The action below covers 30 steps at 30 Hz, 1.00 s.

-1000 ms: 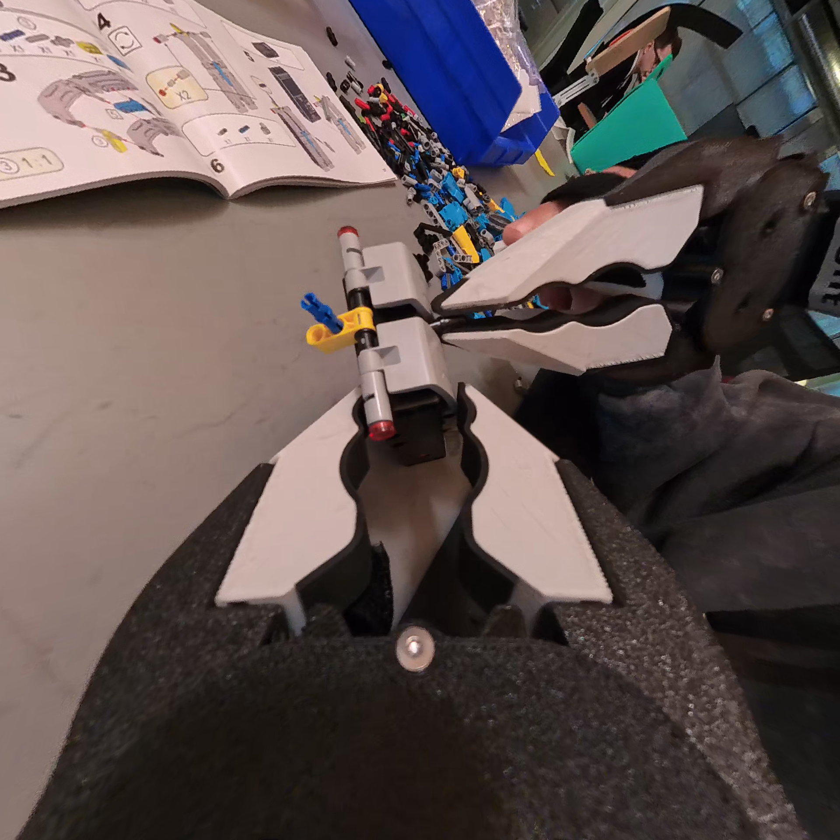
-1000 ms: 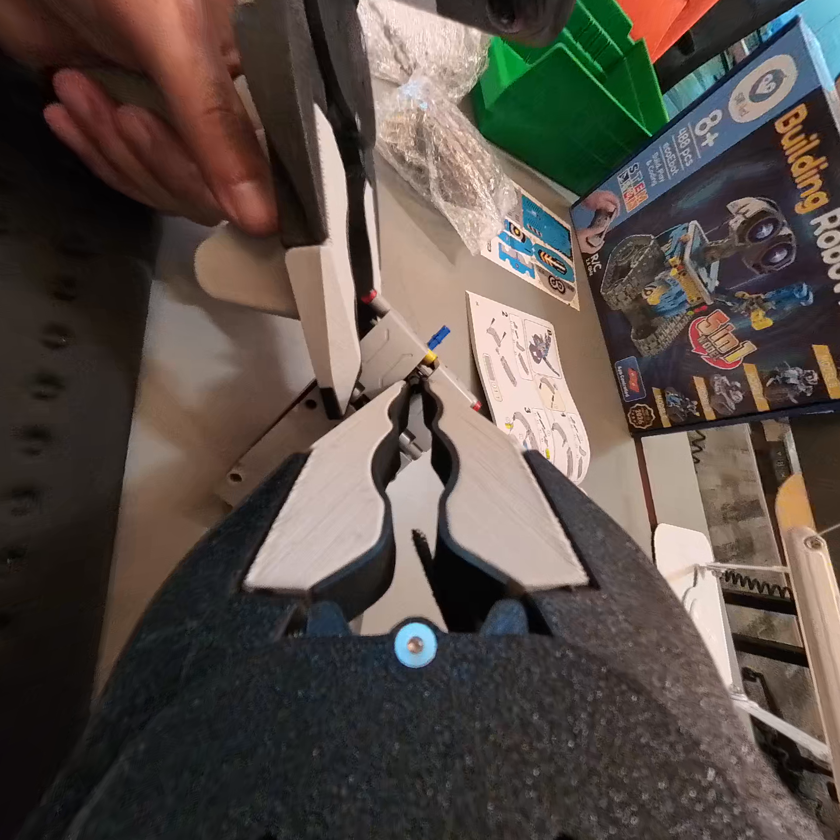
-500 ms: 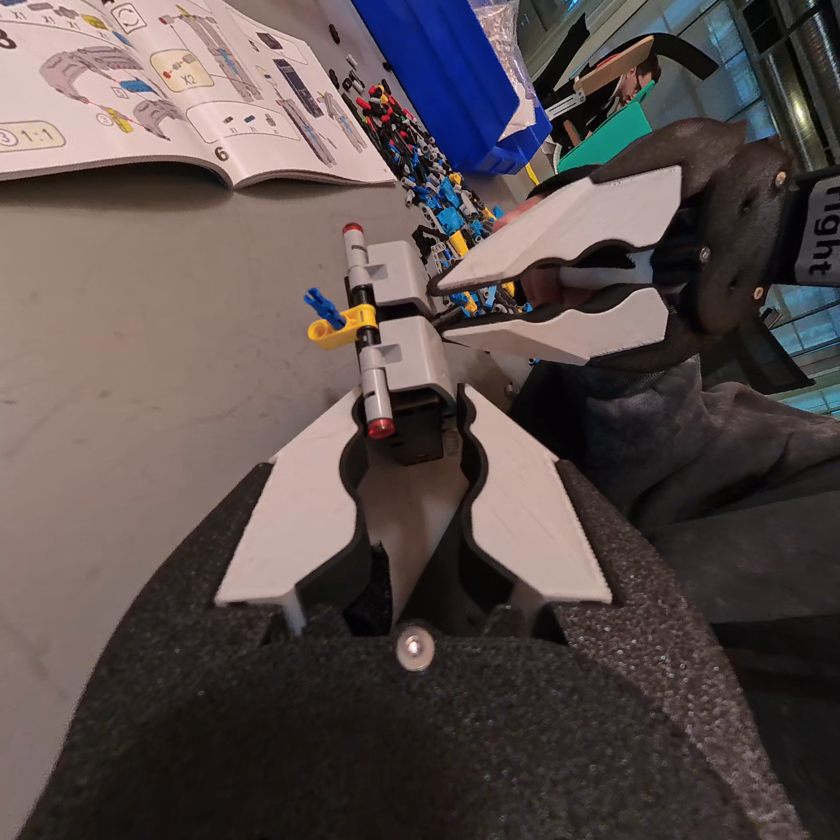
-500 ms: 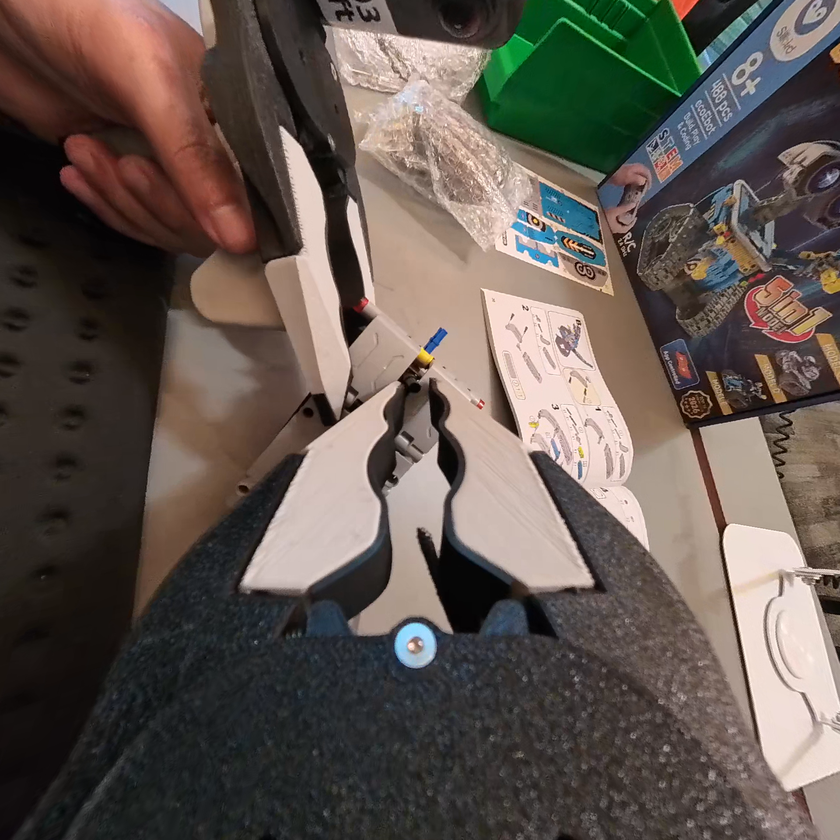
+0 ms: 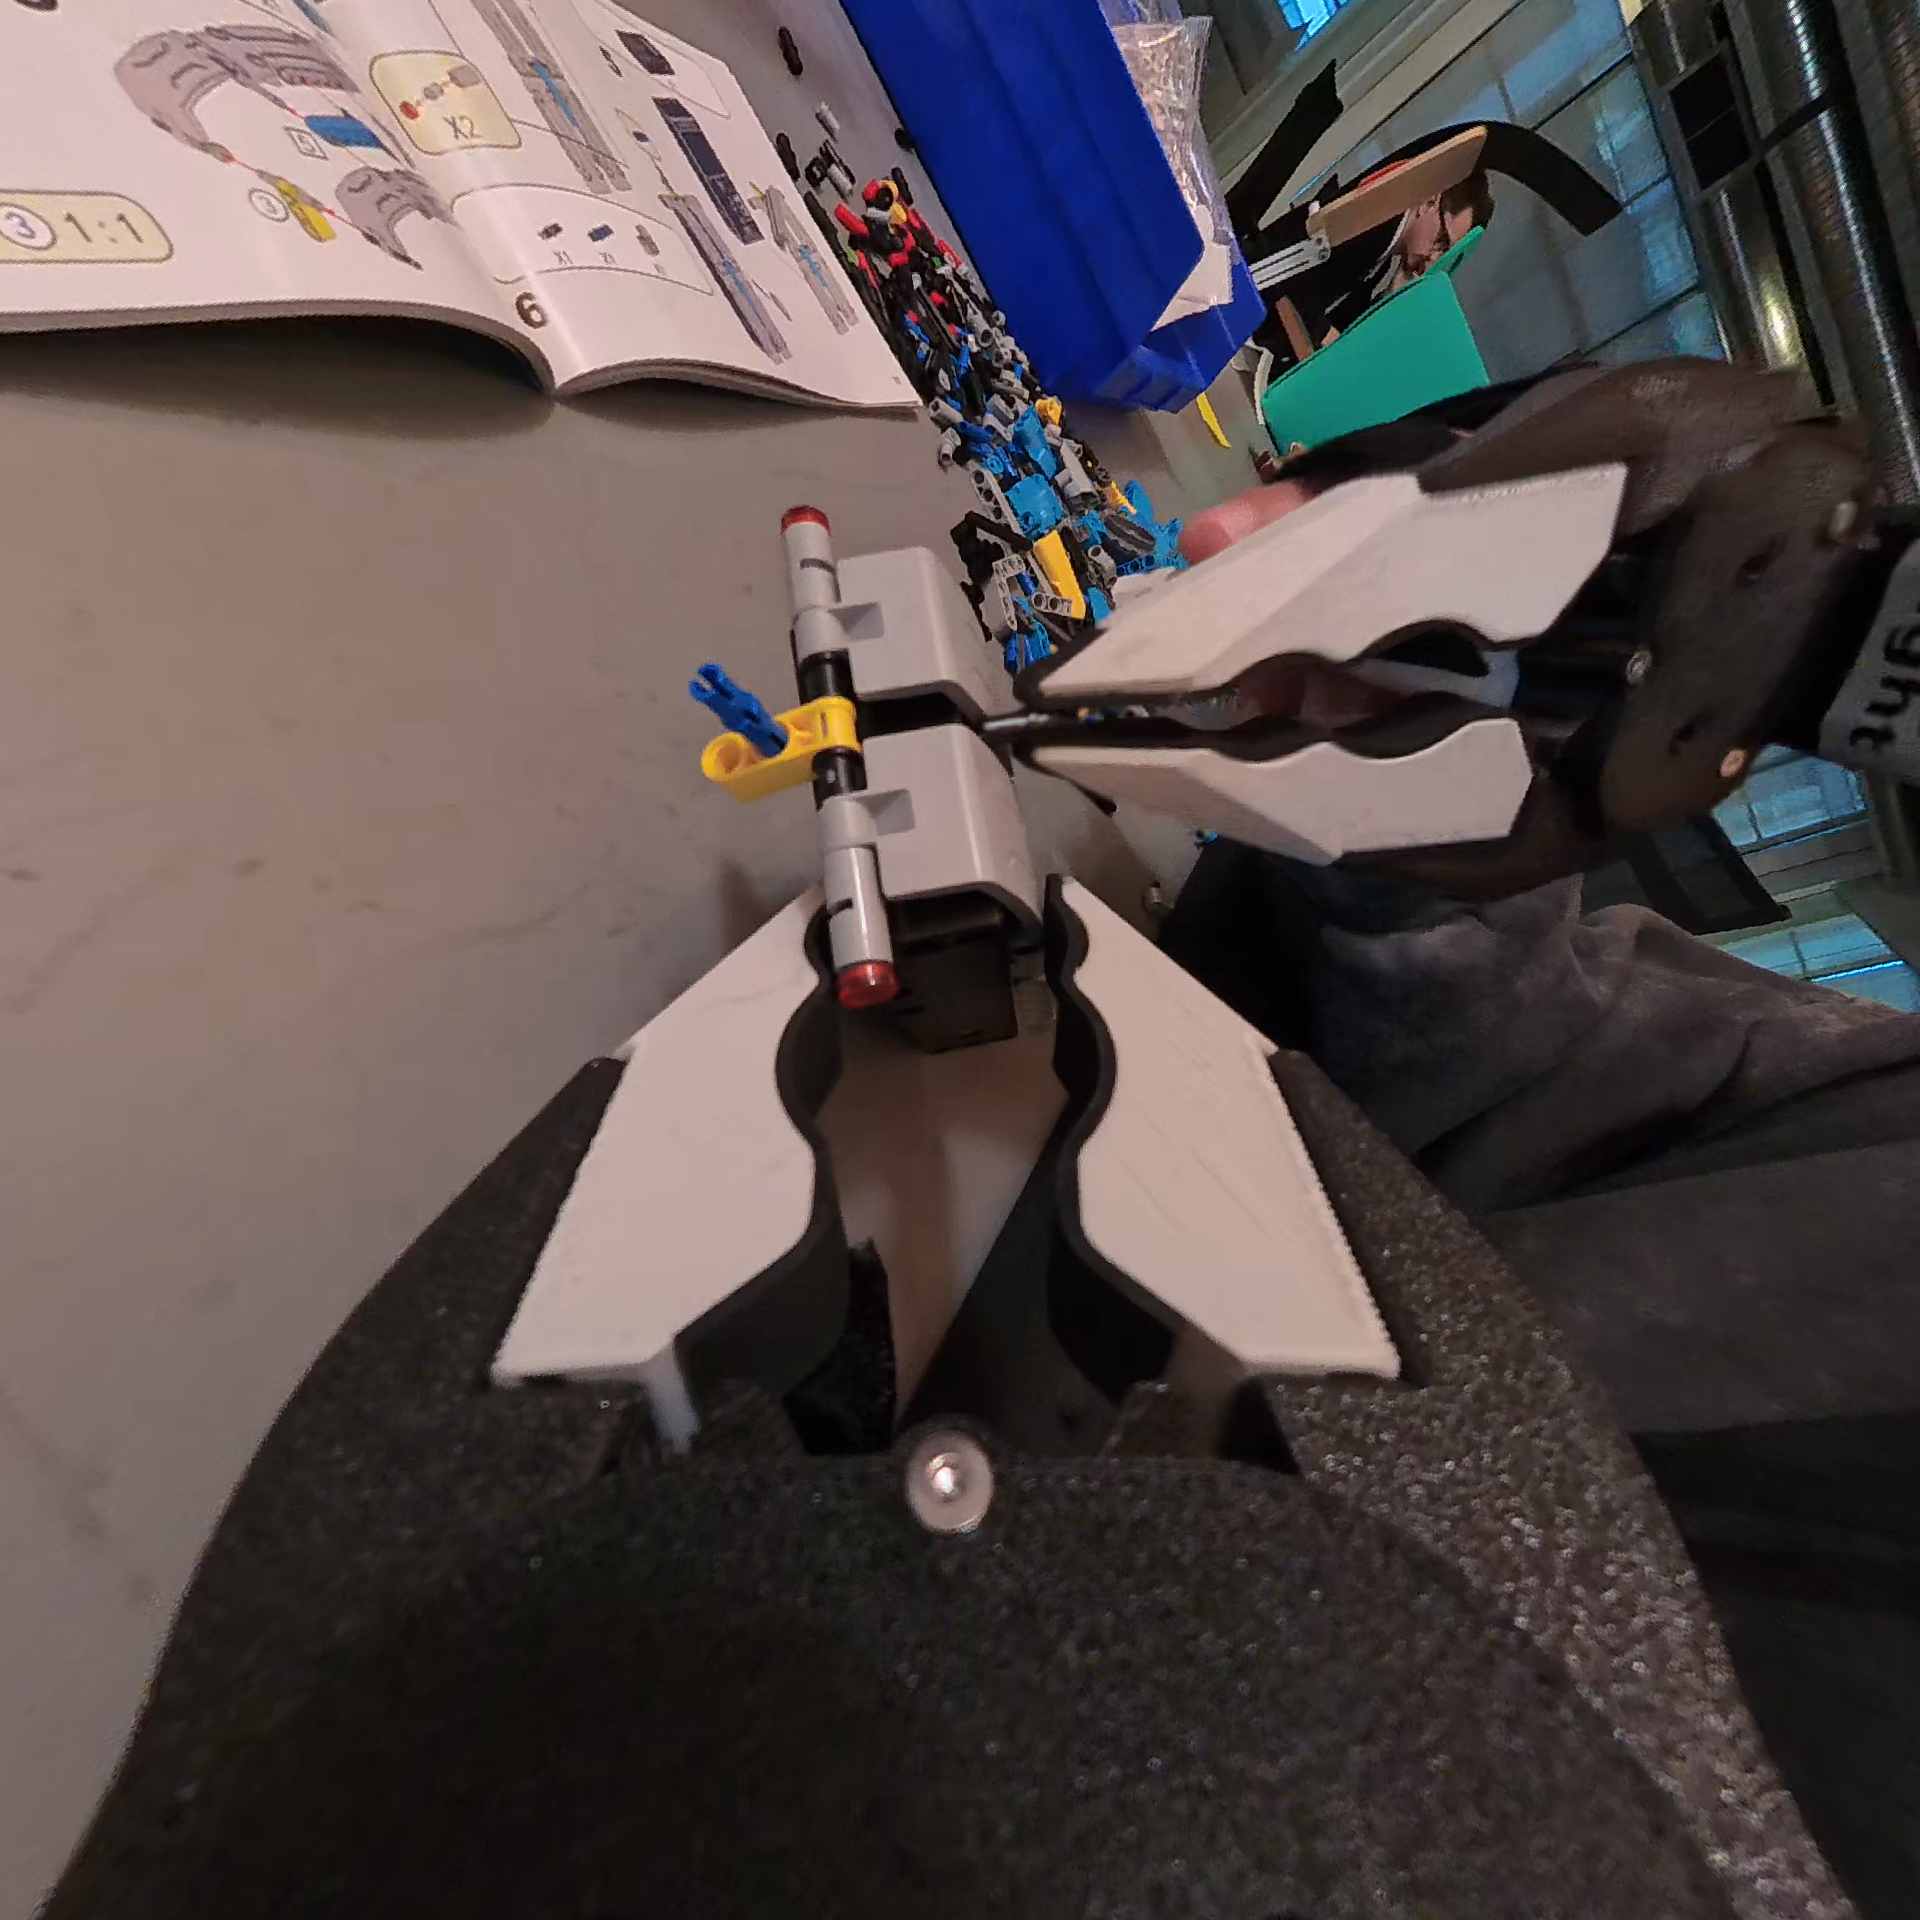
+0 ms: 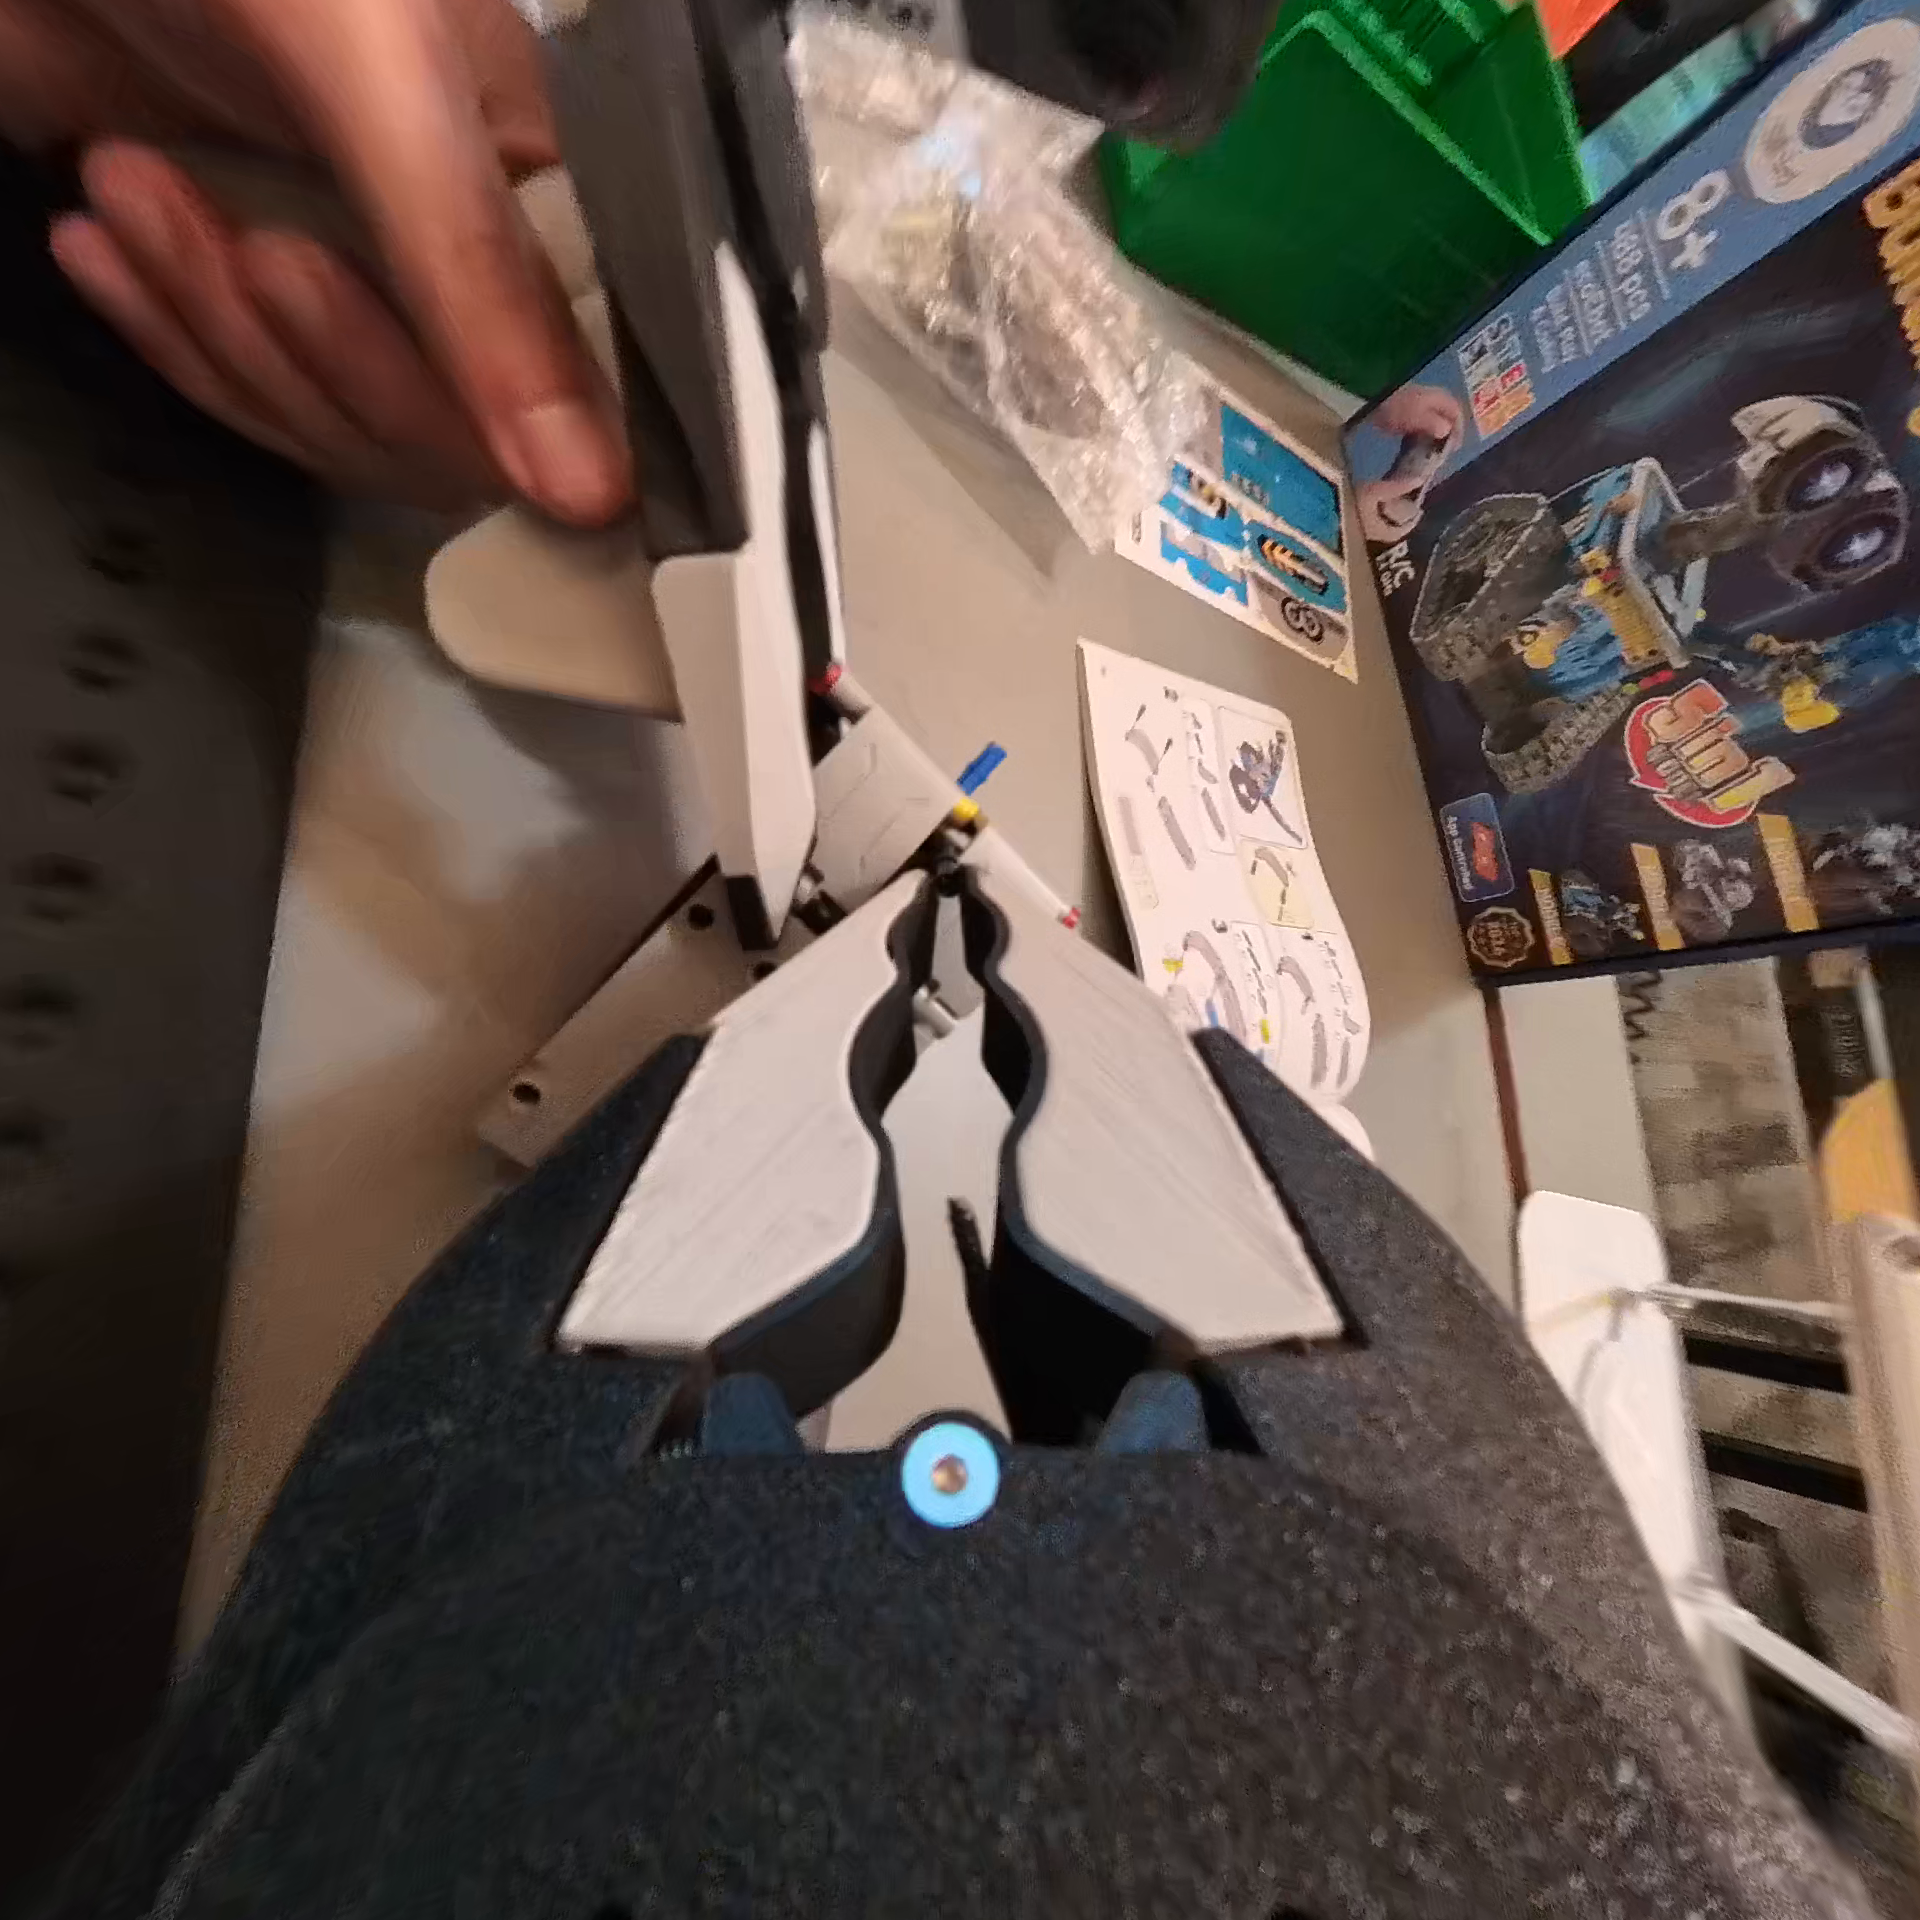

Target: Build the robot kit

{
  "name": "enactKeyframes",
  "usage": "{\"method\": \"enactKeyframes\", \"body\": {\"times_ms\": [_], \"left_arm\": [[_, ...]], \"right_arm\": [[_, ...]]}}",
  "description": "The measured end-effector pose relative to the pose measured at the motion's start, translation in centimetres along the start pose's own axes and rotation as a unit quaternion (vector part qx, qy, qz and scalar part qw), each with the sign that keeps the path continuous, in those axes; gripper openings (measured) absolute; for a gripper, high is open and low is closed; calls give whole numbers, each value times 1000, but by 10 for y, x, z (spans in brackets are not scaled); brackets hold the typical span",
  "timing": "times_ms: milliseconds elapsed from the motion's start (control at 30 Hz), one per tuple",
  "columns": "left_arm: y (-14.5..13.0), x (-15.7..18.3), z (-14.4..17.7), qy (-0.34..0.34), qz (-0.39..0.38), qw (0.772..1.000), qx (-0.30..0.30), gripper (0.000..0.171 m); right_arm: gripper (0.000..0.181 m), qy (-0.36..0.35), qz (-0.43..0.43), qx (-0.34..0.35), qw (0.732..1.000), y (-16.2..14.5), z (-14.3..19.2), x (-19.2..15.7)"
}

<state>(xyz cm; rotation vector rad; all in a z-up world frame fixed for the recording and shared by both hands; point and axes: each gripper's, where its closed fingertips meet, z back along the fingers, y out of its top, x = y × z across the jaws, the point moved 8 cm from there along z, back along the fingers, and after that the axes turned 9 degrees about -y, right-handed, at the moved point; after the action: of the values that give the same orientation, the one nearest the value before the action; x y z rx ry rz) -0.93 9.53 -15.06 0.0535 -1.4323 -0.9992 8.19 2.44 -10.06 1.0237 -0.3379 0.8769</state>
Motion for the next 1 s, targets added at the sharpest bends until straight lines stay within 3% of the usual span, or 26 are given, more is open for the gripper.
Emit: {"method": "enactKeyframes", "body": {"times_ms": [100,300,500,667,1000], "left_arm": [[0,1,0,0,-4,1000,0,36],[-1,2,0,7,-17,1000,0,36],[-1,4,-1,4,-25,1000,-2,36],[-2,6,-2,7,-40,999,-8,37],[-3,10,-1,23,-73,997,-7,36]], "right_arm": [[3,2,63,-31,998,6,0,-3],[3,22,94,-65,993,15,-2,-2],[3,40,106,-54,992,15,0,1],[3,98,44,-10,994,6,-1,9],[3,94,115,-46,988,16,1,8]]}}
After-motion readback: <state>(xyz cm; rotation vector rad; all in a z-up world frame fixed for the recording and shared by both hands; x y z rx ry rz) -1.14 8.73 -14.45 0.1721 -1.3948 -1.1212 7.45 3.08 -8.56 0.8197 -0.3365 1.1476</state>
